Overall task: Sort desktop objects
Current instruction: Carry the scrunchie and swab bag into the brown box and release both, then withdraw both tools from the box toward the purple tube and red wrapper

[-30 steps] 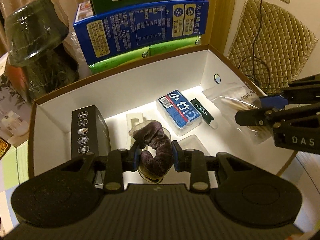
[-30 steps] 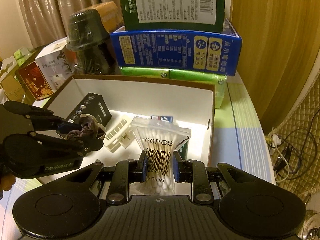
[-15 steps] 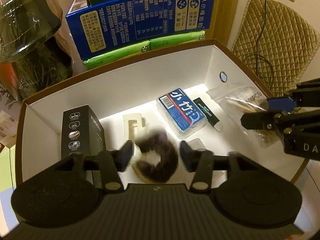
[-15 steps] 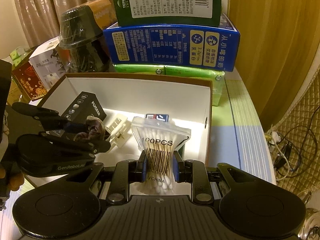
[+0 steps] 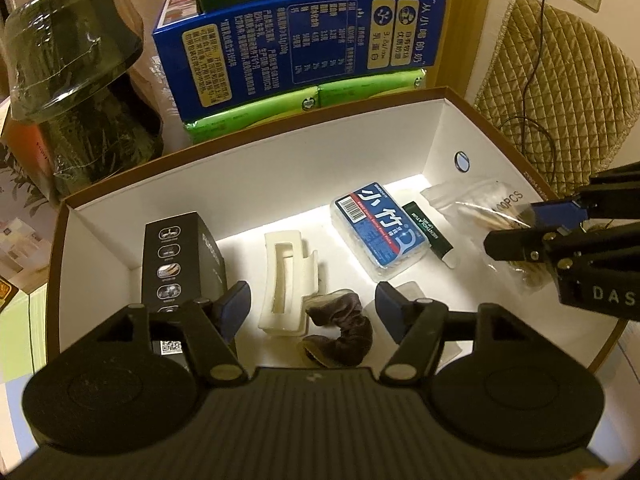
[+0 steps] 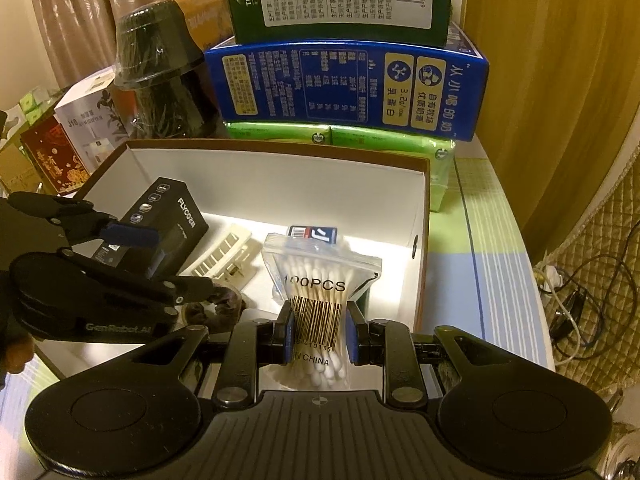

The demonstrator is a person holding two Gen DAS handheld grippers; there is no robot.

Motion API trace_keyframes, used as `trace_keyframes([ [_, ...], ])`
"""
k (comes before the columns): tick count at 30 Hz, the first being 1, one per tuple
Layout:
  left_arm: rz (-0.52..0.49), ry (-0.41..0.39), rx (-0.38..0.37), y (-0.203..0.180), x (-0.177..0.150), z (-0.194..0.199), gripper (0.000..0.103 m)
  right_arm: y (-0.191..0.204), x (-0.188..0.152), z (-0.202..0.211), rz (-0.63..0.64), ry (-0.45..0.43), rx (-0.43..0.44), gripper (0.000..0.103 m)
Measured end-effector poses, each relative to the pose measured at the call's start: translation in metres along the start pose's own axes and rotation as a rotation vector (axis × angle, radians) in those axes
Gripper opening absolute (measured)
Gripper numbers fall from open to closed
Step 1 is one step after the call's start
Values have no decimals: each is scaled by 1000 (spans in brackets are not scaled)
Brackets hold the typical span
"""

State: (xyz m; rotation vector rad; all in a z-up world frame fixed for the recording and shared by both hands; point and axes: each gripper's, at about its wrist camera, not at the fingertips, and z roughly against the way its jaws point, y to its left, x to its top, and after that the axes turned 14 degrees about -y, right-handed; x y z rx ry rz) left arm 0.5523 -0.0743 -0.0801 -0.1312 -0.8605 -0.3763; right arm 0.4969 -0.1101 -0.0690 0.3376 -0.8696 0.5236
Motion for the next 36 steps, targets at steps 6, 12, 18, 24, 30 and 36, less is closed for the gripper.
trace_keyframes([
  [6, 3, -4, 11, 3, 1, 3, 65, -2, 0, -4, 25, -29, -17, 22],
  [12, 6, -14, 21, 6, 1, 8, 69, -4, -1, -3, 38, -70, -9, 51],
  [18, 8, -40, 43, 11, 3, 20, 77, -6, -1, 7, 33, -89, 7, 58],
  [24, 20, -44, 71, 18, 5, 34, 85, -3, -2, 23, 24, -96, 39, 81],
  [30, 48, -46, 105, 23, 1, 53, 92, 5, -3, 39, 10, -110, 59, 96],
  [36, 80, -53, 112, 23, -7, 78, 96, 16, -11, 53, -22, -109, 71, 101],
])
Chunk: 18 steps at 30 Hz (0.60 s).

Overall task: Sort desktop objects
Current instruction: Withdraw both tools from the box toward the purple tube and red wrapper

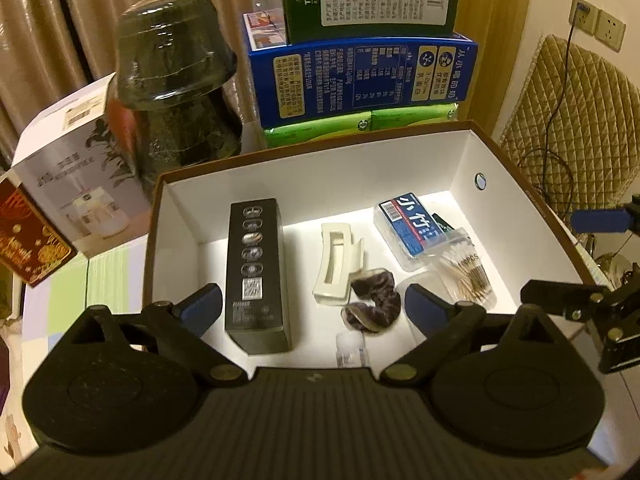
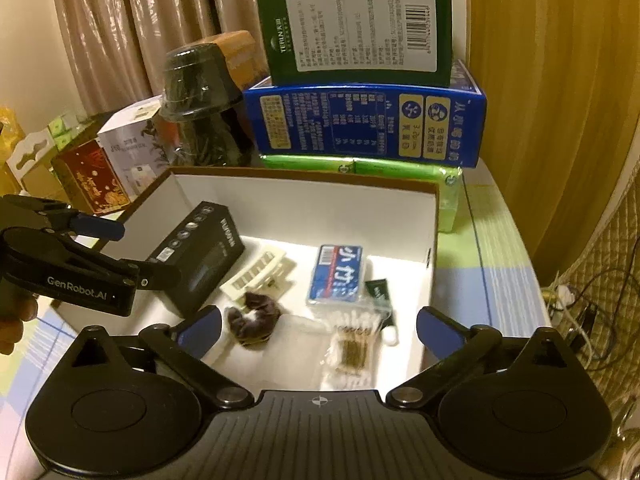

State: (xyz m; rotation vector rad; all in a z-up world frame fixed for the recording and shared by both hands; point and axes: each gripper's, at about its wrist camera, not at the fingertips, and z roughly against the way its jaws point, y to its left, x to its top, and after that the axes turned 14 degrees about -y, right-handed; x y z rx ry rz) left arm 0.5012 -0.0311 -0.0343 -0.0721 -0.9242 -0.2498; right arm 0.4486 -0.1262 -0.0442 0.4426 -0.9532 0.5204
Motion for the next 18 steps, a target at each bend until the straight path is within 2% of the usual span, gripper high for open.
trace_keyframes([
  [18, 66, 4, 58, 4, -27, 76, 97, 30, -12, 53, -40, -21, 0, 101],
])
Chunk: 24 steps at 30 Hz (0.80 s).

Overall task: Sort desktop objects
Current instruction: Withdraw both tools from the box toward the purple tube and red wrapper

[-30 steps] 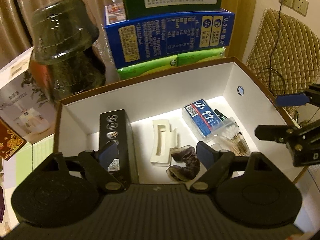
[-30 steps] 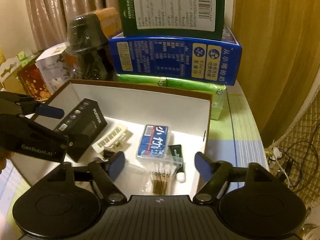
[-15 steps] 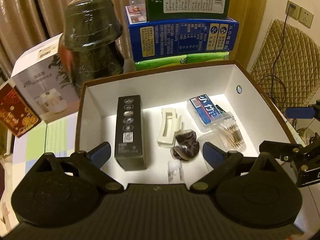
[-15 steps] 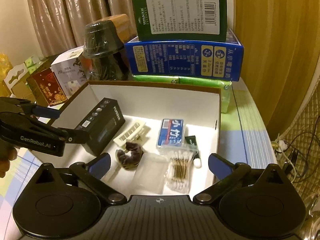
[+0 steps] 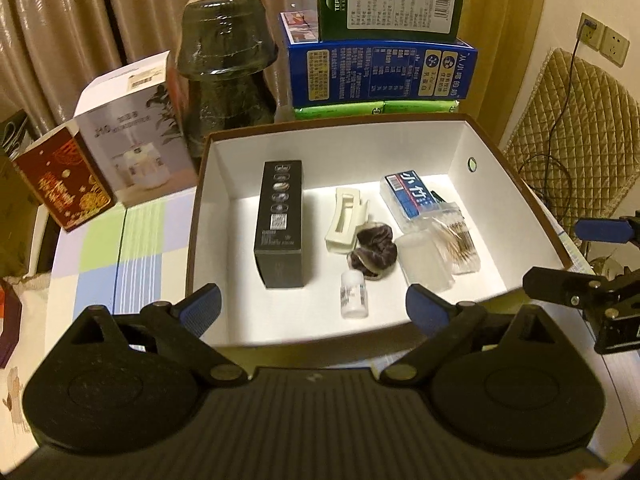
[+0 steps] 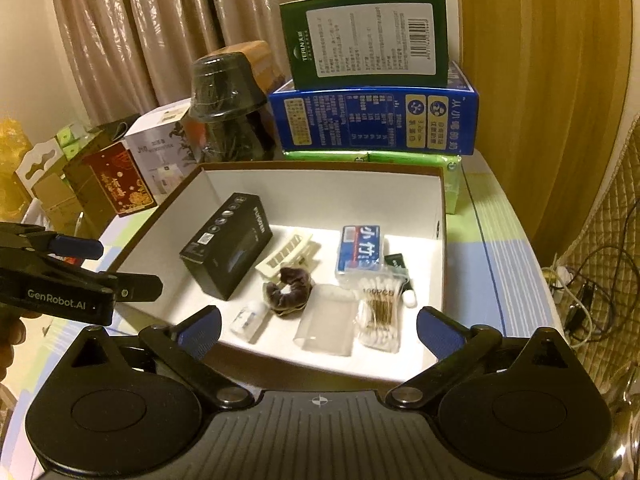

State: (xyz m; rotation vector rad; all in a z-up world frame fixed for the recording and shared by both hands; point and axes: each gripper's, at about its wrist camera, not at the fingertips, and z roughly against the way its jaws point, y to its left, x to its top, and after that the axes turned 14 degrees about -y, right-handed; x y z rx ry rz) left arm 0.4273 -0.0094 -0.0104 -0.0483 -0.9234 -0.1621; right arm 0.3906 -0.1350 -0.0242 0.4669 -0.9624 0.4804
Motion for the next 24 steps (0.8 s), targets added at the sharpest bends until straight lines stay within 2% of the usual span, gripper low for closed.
trace_keyframes([
  [13, 32, 10, 22, -7, -28, 48, 97, 18, -17, 39, -2, 7, 22, 101],
  [24, 54, 33, 11, -18, -55, 82, 97, 30, -37, 69, 20, 32, 46, 101],
])
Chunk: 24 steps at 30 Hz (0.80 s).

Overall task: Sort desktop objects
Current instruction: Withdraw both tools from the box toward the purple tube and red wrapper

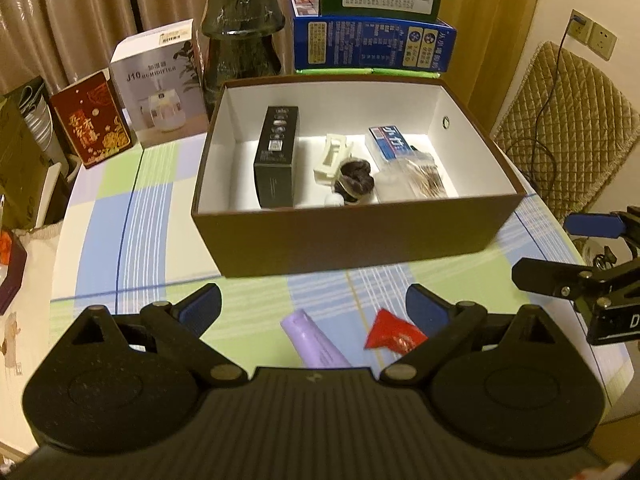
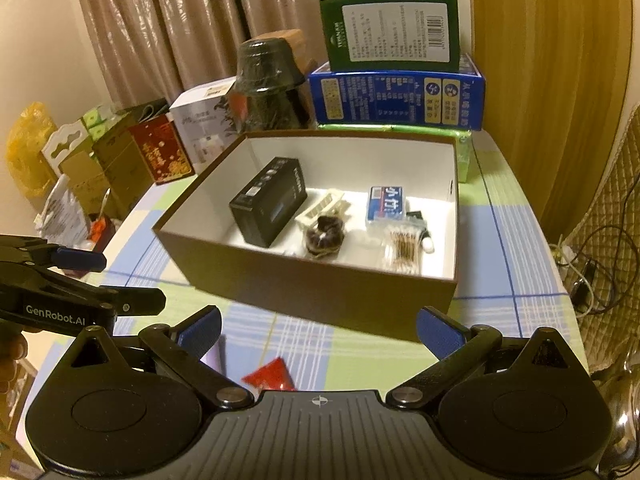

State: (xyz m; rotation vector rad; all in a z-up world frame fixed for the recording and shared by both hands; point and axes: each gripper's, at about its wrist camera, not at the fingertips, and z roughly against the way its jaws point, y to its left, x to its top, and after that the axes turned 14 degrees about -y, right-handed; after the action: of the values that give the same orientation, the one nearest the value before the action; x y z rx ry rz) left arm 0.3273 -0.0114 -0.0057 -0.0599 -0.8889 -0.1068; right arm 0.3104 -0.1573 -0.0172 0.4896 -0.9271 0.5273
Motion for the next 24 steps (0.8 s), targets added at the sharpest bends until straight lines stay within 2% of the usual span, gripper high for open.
trace_keyframes([
  [15, 20, 14, 13, -4, -30, 33, 97, 17, -28, 28, 18, 34, 26, 101],
  [24, 34, 56, 23, -3, -49, 35, 97, 24, -47, 30, 35, 79, 41, 101],
])
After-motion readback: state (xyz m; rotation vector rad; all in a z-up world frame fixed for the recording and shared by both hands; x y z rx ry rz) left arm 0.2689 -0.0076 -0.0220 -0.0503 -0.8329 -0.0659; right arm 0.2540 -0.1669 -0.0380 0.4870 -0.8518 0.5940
